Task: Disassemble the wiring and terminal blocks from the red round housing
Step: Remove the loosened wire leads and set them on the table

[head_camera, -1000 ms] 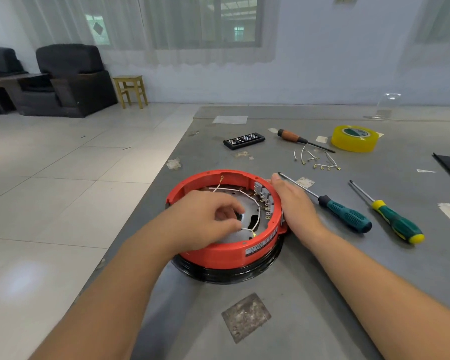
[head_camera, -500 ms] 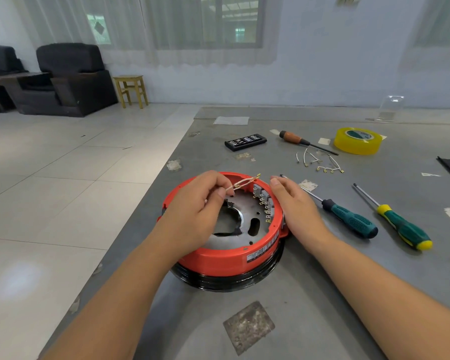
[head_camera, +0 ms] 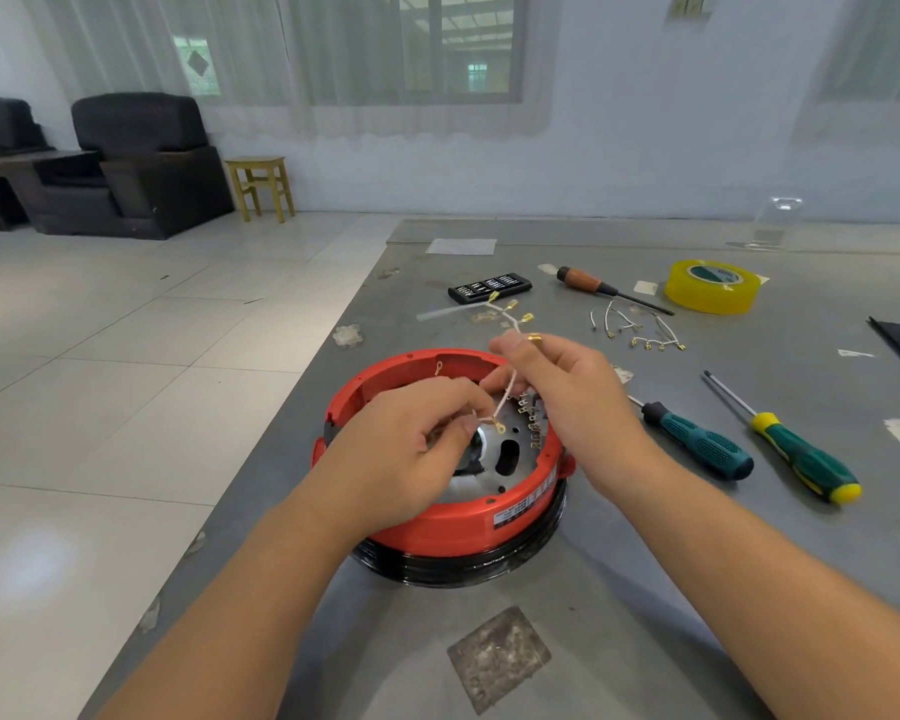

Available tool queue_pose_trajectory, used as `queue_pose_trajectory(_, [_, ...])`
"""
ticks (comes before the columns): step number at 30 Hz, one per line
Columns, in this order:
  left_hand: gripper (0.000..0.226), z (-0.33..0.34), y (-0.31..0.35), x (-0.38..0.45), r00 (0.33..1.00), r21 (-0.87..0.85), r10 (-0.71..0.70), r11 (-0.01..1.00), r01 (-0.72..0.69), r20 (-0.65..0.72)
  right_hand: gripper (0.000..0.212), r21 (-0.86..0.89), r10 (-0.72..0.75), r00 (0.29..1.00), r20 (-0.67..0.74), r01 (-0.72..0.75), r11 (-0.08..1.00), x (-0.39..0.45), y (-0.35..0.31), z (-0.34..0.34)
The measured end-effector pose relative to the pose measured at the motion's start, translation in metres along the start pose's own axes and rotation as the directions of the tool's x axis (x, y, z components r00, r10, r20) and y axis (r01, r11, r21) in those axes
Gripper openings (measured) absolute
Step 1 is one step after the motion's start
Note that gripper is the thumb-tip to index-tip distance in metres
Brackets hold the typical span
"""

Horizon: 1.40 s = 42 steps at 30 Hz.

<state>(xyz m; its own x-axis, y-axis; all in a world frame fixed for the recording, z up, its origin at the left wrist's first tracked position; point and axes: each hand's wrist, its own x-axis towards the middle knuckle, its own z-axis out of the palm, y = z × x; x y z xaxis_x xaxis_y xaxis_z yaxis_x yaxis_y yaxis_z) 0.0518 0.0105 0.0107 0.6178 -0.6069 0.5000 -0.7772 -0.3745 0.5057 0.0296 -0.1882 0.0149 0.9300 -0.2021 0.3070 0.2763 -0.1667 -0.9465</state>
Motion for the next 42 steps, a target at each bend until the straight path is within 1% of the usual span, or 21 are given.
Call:
queue_pose_trajectory(2, [0.022,0.0,0.001,0.001,0.999,0.096,0.01,0.995,-0.014,0.045,0.018,0.047,-0.011,0.999,-0.041,0.013,0.999,0.0,0.001,0.0])
queue_pose_trajectory(3, [0.023,0.0,0.002,0.002,0.999,0.13,0.01,0.991,-0.015,0.039,0.016,0.059,-0.018,0.998,-0.062,0.022,0.998,-0.001,0.004,0.0])
queue_pose_trajectory(4, [0.024,-0.001,0.003,0.002,1.0,0.145,0.008,0.989,-0.009,0.007,0.016,0.065,-0.024,0.996,-0.081,0.029,0.997,-0.003,0.007,0.001])
queue_pose_trajectory(6, [0.028,-0.005,0.002,0.003,0.994,0.141,-0.024,0.989,0.039,-0.106,0.016,0.07,-0.037,0.994,-0.107,0.044,0.997,-0.006,0.012,0.004])
queue_pose_trajectory(8, [0.026,-0.012,-0.004,0.002,0.977,0.17,-0.115,0.974,0.146,-0.181,0.015,0.046,-0.06,0.991,-0.117,0.066,0.997,-0.007,0.016,0.005])
queue_pose_trajectory(9, [0.022,-0.015,-0.008,0.0,0.97,0.191,-0.172,0.96,0.204,-0.17,0.014,0.033,-0.073,0.99,-0.119,0.077,0.996,-0.007,0.017,0.005])
queue_pose_trajectory(11, [0.013,-0.02,-0.014,-0.002,0.96,0.195,-0.269,0.94,0.28,-0.082,0.014,0.017,-0.092,0.989,-0.113,0.094,0.995,-0.006,0.019,0.005])
queue_pose_trajectory(15, [0.009,-0.024,-0.009,0.0,0.938,0.153,-0.346,0.929,0.336,0.037,0.015,-0.068,-0.116,0.991,-0.066,0.111,0.991,-0.002,0.023,0.006])
queue_pose_trajectory(17, [0.013,-0.028,-0.004,0.001,0.909,0.142,-0.392,0.917,0.373,0.143,0.016,-0.089,-0.122,0.991,-0.061,0.116,0.989,0.002,0.024,0.006])
queue_pose_trajectory(19, [0.023,-0.037,0.003,0.0,0.846,0.126,-0.451,0.892,0.434,0.283,0.016,-0.088,-0.119,0.99,-0.079,0.112,0.99,0.009,0.022,0.004])
queue_pose_trajectory(20, [0.034,-0.042,0.006,-0.002,0.799,0.127,-0.475,0.877,0.463,0.368,0.015,-0.088,-0.115,0.989,-0.095,0.106,0.99,0.013,0.021,0.003])
queue_pose_trajectory(23, [0.096,-0.054,0.013,-0.007,0.652,0.155,-0.446,0.877,0.454,0.613,0.013,-0.077,-0.083,0.986,-0.142,0.072,0.994,0.021,0.021,-0.002])
queue_pose_trajectory(24, [0.112,-0.056,0.013,-0.008,0.618,0.183,-0.432,0.886,0.426,0.657,0.012,-0.063,-0.064,0.986,-0.151,0.055,0.997,0.022,0.022,-0.004])
queue_pose_trajectory(26, [0.123,-0.054,0.01,-0.01,0.59,0.275,-0.444,0.892,0.358,0.674,0.012,-0.033,-0.027,0.986,-0.162,0.022,0.999,0.022,0.024,-0.008])
queue_pose_trajectory(28, [0.122,-0.049,0.005,-0.01,0.595,0.374,-0.51,0.86,0.348,0.621,0.011,-0.023,-0.011,0.989,-0.148,0.008,1.0,0.022,0.025,-0.01])
queue_pose_trajectory(30, [0.115,-0.043,0.003,-0.008,0.621,0.418,-0.557,0.829,0.372,0.551,0.01,-0.024,-0.018,0.993,-0.113,0.015,1.0,0.022,0.024,-0.009])
queue_pose_trajectory(34, [0.102,-0.022,0.013,-0.003,0.734,0.511,-0.583,0.775,0.372,0.349,0.02,-0.031,-0.011,0.994,-0.111,0.008,0.999,0.023,0.023,-0.009])
queue_pose_trajectory(37, [0.093,0.003,0.027,-0.005,0.792,0.646,-0.581,0.681,0.346,0.188,0.033,-0.065,0.013,0.995,-0.101,-0.02,0.998,0.025,0.025,-0.01])
queue_pose_trajectory(39, [0.09,0.019,0.037,-0.007,0.844,0.726,-0.53,0.61,0.317,0.077,0.045,-0.031,0.032,0.996,-0.078,-0.035,0.999,0.026,0.025,-0.01])
queue_pose_trajectory(40, [0.087,0.026,0.043,-0.007,0.87,0.755,-0.493,0.582,0.301,0.033,0.043,-0.017,0.037,0.997,-0.066,-0.038,0.999,0.025,0.025,-0.009])
queue_pose_trajectory(42, [0.084,0.039,0.056,-0.008,0.894,0.789,-0.447,0.546,0.281,-0.009,0.023,0.003,0.037,0.997,-0.064,-0.037,0.999,0.023,0.023,-0.007])
